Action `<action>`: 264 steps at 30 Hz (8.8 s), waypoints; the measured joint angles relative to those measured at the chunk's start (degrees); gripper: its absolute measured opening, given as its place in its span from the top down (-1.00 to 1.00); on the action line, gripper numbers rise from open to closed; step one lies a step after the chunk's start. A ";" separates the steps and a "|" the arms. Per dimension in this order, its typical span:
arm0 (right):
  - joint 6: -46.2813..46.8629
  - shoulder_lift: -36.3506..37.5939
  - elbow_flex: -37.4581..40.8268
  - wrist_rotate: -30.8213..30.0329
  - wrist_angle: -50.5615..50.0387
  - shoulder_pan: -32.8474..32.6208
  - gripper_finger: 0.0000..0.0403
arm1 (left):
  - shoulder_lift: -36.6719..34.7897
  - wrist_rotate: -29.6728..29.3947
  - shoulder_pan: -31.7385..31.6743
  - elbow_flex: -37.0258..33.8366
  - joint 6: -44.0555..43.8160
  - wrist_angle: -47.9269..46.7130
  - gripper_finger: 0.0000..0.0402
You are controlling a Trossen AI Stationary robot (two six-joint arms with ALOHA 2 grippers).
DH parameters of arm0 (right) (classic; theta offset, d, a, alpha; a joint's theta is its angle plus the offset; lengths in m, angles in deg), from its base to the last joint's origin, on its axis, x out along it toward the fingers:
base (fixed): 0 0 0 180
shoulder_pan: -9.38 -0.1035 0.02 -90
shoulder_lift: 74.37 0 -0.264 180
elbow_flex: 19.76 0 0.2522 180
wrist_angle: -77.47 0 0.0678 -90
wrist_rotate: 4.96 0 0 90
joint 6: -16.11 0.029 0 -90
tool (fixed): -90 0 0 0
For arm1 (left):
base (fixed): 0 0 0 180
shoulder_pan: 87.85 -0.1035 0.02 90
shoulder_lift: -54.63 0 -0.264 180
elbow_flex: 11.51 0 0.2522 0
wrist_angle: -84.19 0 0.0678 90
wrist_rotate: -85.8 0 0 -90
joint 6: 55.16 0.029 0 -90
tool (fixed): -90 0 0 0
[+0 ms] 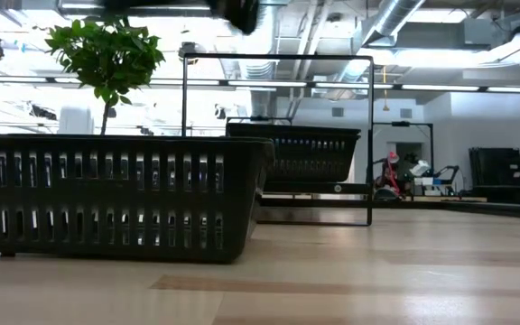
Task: Stack baskets on shelf by color
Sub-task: Stack the black bin on the black bin on the shelf, then return to Home Position
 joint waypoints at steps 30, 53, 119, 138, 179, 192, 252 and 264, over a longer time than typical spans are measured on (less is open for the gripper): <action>1.40 -8.06 -5.30 1.70 -7.54 1.81 -0.08 | 0.08 -3.84 4.24 -0.04 -9.01 -8.23 0.19; 2.92 -8.43 -3.74 1.47 -8.93 1.90 0.55 | 0.08 -3.46 4.26 -0.04 -9.36 -9.08 0.19; -24.73 27.49 18.73 9.38 -25.66 24.42 0.99 | 0.06 -4.00 5.25 -0.04 -11.88 -14.18 0.19; -22.17 22.82 18.75 9.58 -25.55 23.89 0.82 | 0.06 -4.02 5.25 -0.04 -12.07 -14.33 0.19; -18.21 26.75 18.64 9.05 -26.19 23.74 0.96 | 0.04 -5.35 5.25 -0.02 -15.77 -15.95 0.19; -15.19 26.68 22.75 9.04 -24.23 23.73 0.96 | 0.04 -5.32 5.25 -0.02 -16.56 -15.95 0.19; 1.45 116.54 107.93 14.18 46.67 32.83 0.87 | -72.48 -28.99 10.73 -76.26 -18.52 27.12 0.19; -1.87 118.16 107.95 13.56 44.92 32.72 0.87 | -72.31 -11.20 10.73 -88.59 7.34 62.02 0.19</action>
